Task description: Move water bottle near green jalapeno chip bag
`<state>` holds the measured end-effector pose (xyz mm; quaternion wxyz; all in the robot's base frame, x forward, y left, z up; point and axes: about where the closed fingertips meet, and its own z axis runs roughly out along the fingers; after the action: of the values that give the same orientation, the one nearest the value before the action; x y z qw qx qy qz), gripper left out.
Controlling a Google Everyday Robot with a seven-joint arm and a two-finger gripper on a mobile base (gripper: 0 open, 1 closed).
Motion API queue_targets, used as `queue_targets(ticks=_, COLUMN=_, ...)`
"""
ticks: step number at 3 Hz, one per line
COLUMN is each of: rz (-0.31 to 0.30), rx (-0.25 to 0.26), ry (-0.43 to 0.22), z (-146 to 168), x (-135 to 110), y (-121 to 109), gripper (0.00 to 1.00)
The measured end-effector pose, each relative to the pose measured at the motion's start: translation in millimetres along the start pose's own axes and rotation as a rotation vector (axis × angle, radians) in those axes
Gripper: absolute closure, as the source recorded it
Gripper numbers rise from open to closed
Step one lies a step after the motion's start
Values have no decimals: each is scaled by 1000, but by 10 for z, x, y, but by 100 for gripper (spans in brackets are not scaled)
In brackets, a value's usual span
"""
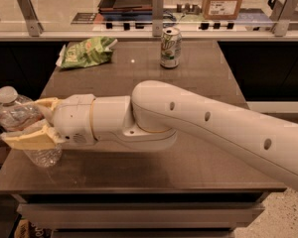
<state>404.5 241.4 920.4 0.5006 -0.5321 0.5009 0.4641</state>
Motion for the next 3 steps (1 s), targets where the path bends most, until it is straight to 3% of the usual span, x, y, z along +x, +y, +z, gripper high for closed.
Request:
queue_targets(ticks=1, rz=0, rx=0, ry=0, z=0, x=-1, y=0, gripper=100)
queue_targets(ticks=2, rz=42, rx=69, ry=-11, z=-115, x=-192, y=-270, gripper=100)
queue_targets(ticks=3, rz=78, rx=181, ry=-42, z=-315, x=-431, y=-647, gripper=100)
